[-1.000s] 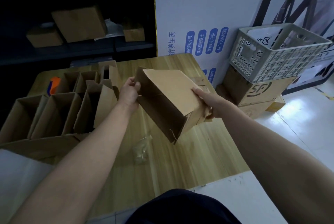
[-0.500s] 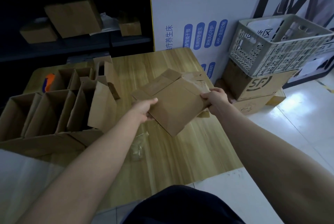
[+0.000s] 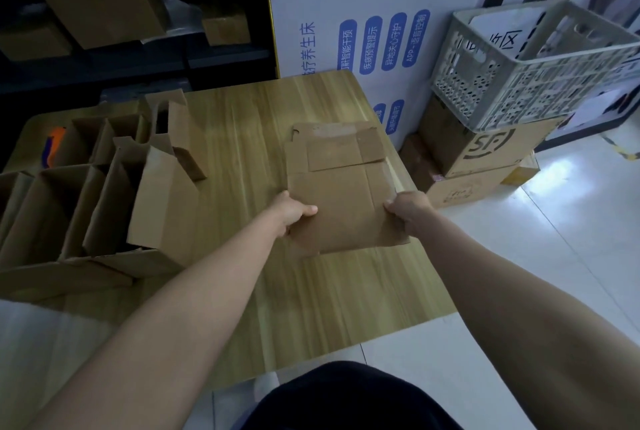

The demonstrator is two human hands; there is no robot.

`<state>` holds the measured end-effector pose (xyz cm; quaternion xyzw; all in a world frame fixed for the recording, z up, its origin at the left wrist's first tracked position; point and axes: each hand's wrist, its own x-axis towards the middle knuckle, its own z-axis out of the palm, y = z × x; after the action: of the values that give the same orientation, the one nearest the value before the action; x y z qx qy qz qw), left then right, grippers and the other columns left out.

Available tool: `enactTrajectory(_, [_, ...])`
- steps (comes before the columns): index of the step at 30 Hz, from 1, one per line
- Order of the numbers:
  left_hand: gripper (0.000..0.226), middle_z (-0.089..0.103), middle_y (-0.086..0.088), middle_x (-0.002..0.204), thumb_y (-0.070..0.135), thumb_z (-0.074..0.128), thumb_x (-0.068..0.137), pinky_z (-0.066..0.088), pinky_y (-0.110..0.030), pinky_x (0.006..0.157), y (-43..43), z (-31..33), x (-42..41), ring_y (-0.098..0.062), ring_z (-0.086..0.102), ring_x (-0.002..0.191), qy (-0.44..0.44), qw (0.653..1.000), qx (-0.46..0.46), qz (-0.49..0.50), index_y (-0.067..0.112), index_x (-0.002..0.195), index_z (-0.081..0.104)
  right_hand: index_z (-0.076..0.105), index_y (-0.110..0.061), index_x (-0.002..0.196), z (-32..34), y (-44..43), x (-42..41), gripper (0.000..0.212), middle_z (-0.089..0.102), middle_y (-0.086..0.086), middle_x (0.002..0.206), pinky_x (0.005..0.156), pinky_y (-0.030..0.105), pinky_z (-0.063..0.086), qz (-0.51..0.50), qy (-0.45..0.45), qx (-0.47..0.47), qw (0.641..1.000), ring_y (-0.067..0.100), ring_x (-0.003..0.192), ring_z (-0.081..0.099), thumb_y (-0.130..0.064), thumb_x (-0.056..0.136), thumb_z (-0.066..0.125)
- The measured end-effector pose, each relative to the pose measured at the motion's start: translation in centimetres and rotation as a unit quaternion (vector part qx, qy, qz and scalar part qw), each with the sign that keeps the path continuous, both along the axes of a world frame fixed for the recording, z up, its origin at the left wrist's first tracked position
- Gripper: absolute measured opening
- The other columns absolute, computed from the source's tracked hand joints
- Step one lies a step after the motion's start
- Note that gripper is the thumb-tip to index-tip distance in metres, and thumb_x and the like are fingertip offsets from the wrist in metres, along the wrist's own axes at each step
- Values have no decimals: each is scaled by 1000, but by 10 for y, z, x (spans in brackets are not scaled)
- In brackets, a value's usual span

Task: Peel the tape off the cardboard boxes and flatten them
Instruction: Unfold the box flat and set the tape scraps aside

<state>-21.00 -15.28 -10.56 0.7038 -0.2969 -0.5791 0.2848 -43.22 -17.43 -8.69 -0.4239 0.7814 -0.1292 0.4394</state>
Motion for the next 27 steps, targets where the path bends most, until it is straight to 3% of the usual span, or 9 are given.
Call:
enactTrajectory(4, [54,54,-11,130,7,74,79,45,-39,97,-14,-4,-10,-29,53,116,-81,996,10,-29,6,125,46,55,1,122,-4,-21,-8,32,59,19,117,78,29,48,1,-43,0,999,24,94,57,-6,92,55])
enactTrajectory(7, [65,50,-17,133,9,76,78,46,-41,96,-16,-4,-15,-33,51,118,-156,983,58,-78,3,130,37,53,-2,90,-13,-24,-13,3,55,16,92,72,32,49,27,7,73,997,25,83,58,-4,90,53])
enactTrajectory(8, [68,49,-19,132,10,76,78,47,-44,95,-14,-4,-16,-35,53,117,-183,971,93,-120,1,132,35,51,-4,83,-16,-21,-17,8,53,13,83,66,30,48,66,45,129,988,22,73,55,-5,90,52])
enactTrajectory(11, [59,49,-23,135,13,68,86,50,-45,92,0,-12,-21,-37,54,117,-192,920,222,-261,-8,133,38,56,-3,85,-29,-7,-34,10,59,10,75,62,31,48,198,105,314,923,20,65,58,-11,91,55])
enactTrajectory(14, [53,53,-24,131,11,63,89,49,-42,95,17,-27,-30,-35,57,116,-156,896,300,-289,-11,132,41,59,2,90,-40,5,-46,18,65,14,79,63,33,51,240,127,398,876,23,73,62,-15,94,55])
enactTrajectory(18, [48,49,-25,134,11,53,95,48,-40,97,21,-38,-42,-37,56,117,-116,921,286,-237,-11,134,36,55,2,86,-45,0,-48,21,61,15,74,63,32,50,241,168,346,891,23,63,58,-13,97,47])
enactTrajectory(23, [39,50,-20,129,4,57,92,52,-41,87,10,-43,-38,-33,56,108,-130,980,124,-81,-3,127,41,42,-10,69,-53,-27,-37,24,46,7,71,66,31,47,178,124,118,969,22,69,50,-5,92,50])
enactTrajectory(25, [29,55,-19,116,4,57,92,51,-39,86,10,-42,-34,-31,56,101,-139,977,139,-86,-3,118,45,44,-11,70,-49,-32,-34,23,47,6,70,58,30,45,205,122,134,962,19,61,48,-6,92,49])
enactTrajectory(27, [16,60,-18,94,6,57,92,52,-40,89,13,-36,-27,-33,60,104,-141,956,205,-154,-5,101,50,53,-3,80,-41,-28,-37,14,56,11,71,55,29,48,267,156,249,918,20,60,54,-10,93,51])
